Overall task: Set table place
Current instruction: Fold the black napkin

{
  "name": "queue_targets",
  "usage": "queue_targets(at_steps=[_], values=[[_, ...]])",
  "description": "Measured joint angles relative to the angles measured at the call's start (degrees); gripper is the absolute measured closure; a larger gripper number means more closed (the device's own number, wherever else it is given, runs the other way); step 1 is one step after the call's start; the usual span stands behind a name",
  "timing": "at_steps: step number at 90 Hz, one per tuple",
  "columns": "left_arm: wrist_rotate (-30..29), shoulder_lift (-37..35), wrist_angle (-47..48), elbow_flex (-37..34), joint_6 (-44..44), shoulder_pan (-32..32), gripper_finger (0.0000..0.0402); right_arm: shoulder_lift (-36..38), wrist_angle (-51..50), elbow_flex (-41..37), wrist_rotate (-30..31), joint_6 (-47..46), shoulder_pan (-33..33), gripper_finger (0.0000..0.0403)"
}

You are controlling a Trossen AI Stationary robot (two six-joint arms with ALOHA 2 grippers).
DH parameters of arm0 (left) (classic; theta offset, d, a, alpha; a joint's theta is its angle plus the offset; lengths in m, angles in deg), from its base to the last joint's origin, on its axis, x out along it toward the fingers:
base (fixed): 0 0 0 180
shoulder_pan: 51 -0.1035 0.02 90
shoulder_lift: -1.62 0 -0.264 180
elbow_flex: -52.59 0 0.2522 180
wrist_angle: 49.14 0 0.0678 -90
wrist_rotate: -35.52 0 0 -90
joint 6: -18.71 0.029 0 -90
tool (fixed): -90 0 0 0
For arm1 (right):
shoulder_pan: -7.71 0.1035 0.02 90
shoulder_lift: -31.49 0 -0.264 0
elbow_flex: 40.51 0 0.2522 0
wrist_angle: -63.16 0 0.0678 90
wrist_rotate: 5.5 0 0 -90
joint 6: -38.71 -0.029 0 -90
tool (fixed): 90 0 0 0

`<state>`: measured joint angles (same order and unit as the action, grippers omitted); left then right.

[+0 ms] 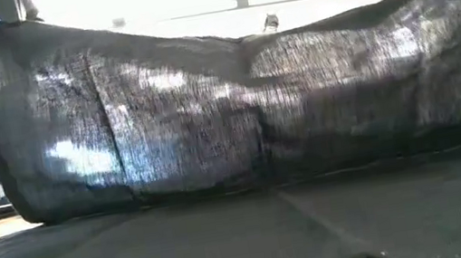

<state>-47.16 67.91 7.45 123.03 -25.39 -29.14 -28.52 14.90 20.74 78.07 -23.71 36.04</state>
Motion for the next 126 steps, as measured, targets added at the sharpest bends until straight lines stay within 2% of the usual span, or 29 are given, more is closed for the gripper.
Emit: queue_targets(at_steps=[23, 41, 51, 64, 85, 97, 109, 116, 126], values=[[9.0, 9.3, -9.5, -3.7, 1.6, 3.4, 0.0402, -6.9, 2.1, -0.8, -1.6, 0.3, 2.6, 0.0403], [10.7, 16.4, -18.7, -7.0, 2.9, 5.1, 0.0402, -13.8, 12.0, -5.3, -4.0, 1.8, 5.2, 0.0401], [13.6, 18.4, -20.7, -7.7, 4.0, 5.2, 0.0394, -16.1, 18.5, -6.8, -4.3, 2.4, 7.0, 0.0381], [15.8, 18.7, -22.0, -7.7, 5.0, 6.3, 0.0351, -17.6, 22.1, -7.1, -4.2, 2.4, 8.6, 0.0323], [15.8, 18.7, -21.9, -7.7, 4.0, 8.5, 0.0239, -18.0, 23.9, -7.1, -5.7, -0.6, 10.7, 0.0222], [15.8, 18.7, -21.9, -7.7, 2.8, 8.7, 0.0195, -17.7, 24.4, -7.1, -7.5, -2.6, 11.8, 0.0196], [16.2, 18.7, -22.1, -7.7, 2.0, 9.0, 0.0182, -17.7, 25.1, -7.1, -8.1, -4.2, 12.8, 0.0191], [14.3, 18.7, -22.1, -7.7, 2.0, 9.0, 0.0186, -17.7, 24.3, -7.1, -4.5, -5.2, 12.9, 0.0197], [8.8, 18.6, -22.0, -7.7, 1.8, 9.0, 0.0204, -17.7, 23.8, -7.1, 6.5, -7.0, 12.8, 0.0219]])
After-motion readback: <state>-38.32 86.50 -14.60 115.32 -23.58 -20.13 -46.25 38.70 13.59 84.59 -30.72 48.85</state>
